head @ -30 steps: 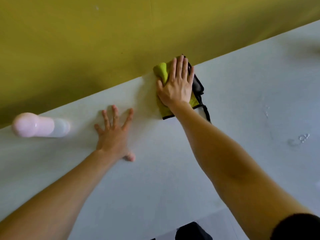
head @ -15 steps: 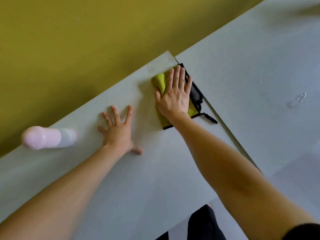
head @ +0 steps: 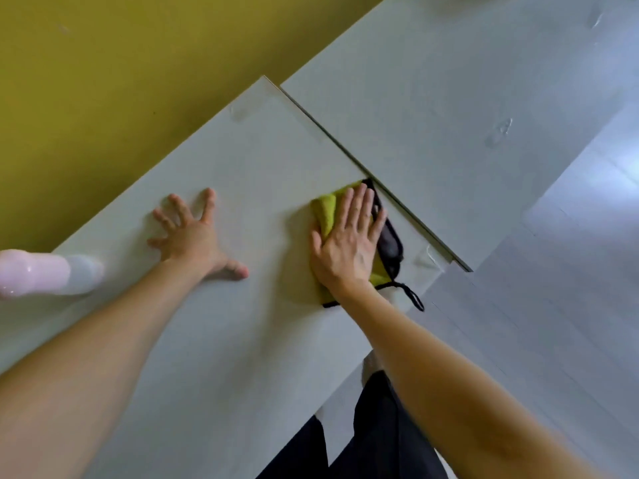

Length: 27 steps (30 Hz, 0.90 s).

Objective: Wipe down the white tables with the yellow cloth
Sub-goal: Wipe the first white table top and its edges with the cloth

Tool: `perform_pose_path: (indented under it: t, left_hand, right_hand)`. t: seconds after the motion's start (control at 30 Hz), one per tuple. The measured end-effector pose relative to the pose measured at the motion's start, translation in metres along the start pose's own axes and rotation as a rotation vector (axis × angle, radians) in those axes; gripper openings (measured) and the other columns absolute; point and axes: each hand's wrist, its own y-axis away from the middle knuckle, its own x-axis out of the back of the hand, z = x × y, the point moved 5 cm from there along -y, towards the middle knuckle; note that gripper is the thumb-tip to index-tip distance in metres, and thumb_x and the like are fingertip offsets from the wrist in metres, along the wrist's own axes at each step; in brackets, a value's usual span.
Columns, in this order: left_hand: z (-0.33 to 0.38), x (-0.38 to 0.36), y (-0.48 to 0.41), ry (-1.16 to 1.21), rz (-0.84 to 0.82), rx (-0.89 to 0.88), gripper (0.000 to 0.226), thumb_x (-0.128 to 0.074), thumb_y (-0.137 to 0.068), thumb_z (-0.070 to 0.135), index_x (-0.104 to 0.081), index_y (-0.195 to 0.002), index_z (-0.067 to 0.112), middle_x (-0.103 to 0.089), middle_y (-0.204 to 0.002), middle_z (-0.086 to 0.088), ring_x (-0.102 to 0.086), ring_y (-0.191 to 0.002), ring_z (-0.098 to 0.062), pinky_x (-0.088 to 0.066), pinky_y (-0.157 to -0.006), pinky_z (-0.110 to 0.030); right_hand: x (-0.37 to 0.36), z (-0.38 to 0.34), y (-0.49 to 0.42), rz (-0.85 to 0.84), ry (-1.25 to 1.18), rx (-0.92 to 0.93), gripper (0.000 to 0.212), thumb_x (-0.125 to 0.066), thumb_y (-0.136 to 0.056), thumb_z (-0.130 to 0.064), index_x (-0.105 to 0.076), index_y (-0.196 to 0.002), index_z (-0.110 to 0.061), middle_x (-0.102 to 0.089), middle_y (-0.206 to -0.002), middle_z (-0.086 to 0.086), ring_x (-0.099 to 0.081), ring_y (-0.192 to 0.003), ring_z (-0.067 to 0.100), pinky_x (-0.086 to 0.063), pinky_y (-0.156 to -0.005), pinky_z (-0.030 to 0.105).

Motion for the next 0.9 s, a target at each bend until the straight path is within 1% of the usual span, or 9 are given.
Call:
perform_pose_path:
  t: [0.1,0.2,0.33,0.43,0.47,0.57,0.67,0.77,0.9]
  left_hand:
    - [-0.003,-0.006,0.001,0.009,0.043,-0.004,0.182,-0.101,-0.033,0.077,0.017,-0.167,0.044,0.016,-0.179,-0.020,0.006,-0.164,-0.056,-0.031,-0.117,-0.082]
    - [-0.010,-0.012,0.005,0.044,0.089,-0.079,0.167,-0.098,-0.043,0.079,0.003,-0.171,0.045,0.008,-0.182,-0.014,0.002,-0.166,-0.049,-0.029,-0.124,-0.076]
    - [-0.027,-0.032,0.024,0.149,0.297,-0.229,0.122,-0.096,-0.066,0.068,-0.038,-0.168,0.035,-0.021,-0.180,-0.011,-0.019,-0.165,-0.040,-0.027,-0.131,-0.061]
    - [-0.035,-0.053,0.042,0.202,0.431,-0.372,0.081,-0.085,-0.084,0.054,-0.060,-0.154,0.020,-0.044,-0.168,-0.017,-0.040,-0.155,-0.043,-0.035,-0.128,-0.056]
    - [-0.039,-0.058,0.050,0.224,0.465,-0.405,0.070,-0.078,-0.087,0.048,-0.065,-0.149,0.017,-0.050,-0.164,-0.018,-0.046,-0.151,-0.043,-0.038,-0.126,-0.055]
    - [-0.055,-0.069,0.077,0.286,0.541,-0.452,0.046,-0.065,-0.089,0.022,-0.074,-0.133,0.013,-0.062,-0.149,-0.015,-0.060,-0.136,-0.039,-0.048,-0.118,-0.048]
    - [-0.078,-0.081,0.101,0.329,0.579,-0.434,0.038,-0.058,-0.093,0.016,-0.075,-0.126,0.012,-0.066,-0.135,-0.010,-0.064,-0.124,-0.036,-0.053,-0.109,-0.047]
    - [-0.111,-0.099,0.115,0.336,0.577,-0.372,0.037,-0.061,-0.091,0.019,-0.075,-0.125,0.012,-0.066,-0.131,-0.009,-0.065,-0.120,-0.034,-0.053,-0.106,-0.045]
    - [-0.152,-0.128,0.134,0.348,0.578,-0.252,0.039,-0.062,-0.091,0.021,-0.074,-0.126,0.011,-0.065,-0.135,-0.012,-0.065,-0.124,-0.036,-0.052,-0.109,-0.047]
  right_hand:
    - [-0.003,-0.046,-0.006,-0.015,-0.057,0.225,0.090,-0.026,-0.106,-0.063,-0.001,-0.174,-0.010,0.010,-0.182,0.015,0.014,-0.168,0.030,0.004,-0.134,0.059]
    - [0.005,0.015,0.004,0.003,-0.089,0.373,0.087,-0.035,-0.104,-0.059,-0.004,-0.176,-0.019,0.006,-0.183,0.006,0.011,-0.169,0.022,-0.002,-0.136,0.053]
    - [0.013,0.120,0.019,0.034,-0.040,0.164,0.086,-0.032,-0.104,-0.058,-0.003,-0.176,-0.019,0.008,-0.183,0.005,0.012,-0.169,0.020,-0.005,-0.136,0.054]
    - [0.003,0.075,0.052,0.057,-0.065,0.050,0.089,-0.033,-0.105,-0.060,-0.003,-0.175,-0.014,0.009,-0.182,0.012,0.013,-0.169,0.027,-0.003,-0.136,0.058]
    - [-0.006,0.041,0.074,0.034,-0.065,0.117,0.090,-0.033,-0.106,-0.062,-0.002,-0.175,-0.013,0.010,-0.182,0.015,0.014,-0.168,0.030,-0.002,-0.135,0.061]
    - [-0.034,-0.052,0.155,-0.116,-0.017,0.596,0.087,-0.033,-0.109,-0.068,-0.001,-0.176,-0.024,0.012,-0.181,0.019,0.014,-0.168,0.037,-0.004,-0.132,0.068]
    - [-0.037,-0.066,0.153,-0.107,0.042,0.846,0.081,-0.039,-0.108,-0.067,-0.009,-0.175,-0.034,0.007,-0.182,0.014,0.008,-0.169,0.033,-0.003,-0.133,0.066]
    - [-0.017,-0.060,0.063,-0.030,0.054,0.720,0.081,-0.045,-0.103,-0.063,-0.018,-0.174,-0.036,-0.002,-0.183,0.008,0.002,-0.170,0.029,0.000,-0.134,0.062]
    - [0.015,-0.082,-0.060,0.004,0.019,0.390,0.080,-0.026,-0.103,-0.064,-0.014,-0.175,-0.031,0.004,-0.183,0.011,0.006,-0.169,0.031,0.003,-0.134,0.064]
